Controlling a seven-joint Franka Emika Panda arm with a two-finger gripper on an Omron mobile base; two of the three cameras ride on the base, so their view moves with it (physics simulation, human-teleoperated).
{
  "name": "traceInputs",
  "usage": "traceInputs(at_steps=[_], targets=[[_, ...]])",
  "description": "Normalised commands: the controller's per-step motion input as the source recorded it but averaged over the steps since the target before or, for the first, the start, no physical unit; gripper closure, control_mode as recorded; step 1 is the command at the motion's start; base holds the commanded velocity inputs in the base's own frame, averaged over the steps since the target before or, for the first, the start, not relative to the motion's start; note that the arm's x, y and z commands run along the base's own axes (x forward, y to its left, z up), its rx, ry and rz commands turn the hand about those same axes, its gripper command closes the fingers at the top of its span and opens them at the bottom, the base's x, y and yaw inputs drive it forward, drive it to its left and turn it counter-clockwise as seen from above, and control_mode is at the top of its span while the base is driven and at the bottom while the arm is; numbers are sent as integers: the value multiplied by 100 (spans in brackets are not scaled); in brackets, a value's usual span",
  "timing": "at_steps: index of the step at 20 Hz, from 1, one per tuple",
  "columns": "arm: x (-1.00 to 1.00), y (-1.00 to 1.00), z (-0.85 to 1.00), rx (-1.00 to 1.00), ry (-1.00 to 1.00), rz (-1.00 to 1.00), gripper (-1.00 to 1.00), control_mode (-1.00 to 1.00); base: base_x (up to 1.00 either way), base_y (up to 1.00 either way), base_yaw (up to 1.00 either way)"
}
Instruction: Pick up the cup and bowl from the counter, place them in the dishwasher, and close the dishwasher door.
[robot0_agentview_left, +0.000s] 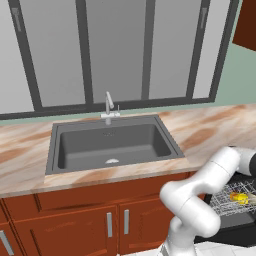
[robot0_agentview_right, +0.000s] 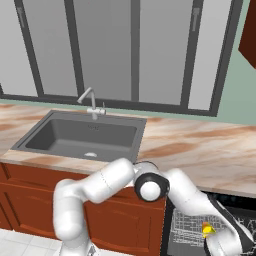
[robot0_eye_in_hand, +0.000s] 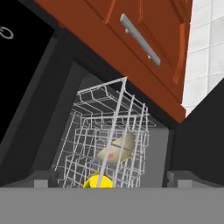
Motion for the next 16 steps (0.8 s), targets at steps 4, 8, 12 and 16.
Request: traceInputs(at_steps=[4,8,12,16], targets=[[0,0,27,4,0,0,-100,-100,0,0,0],[0,-2,33,19,0,0,-100,-100,0,0,0],[0,0,24,17,0,0,-100,-100,0,0,0],[0,0,18,15,0,0,-100,-100,0,0,0]])
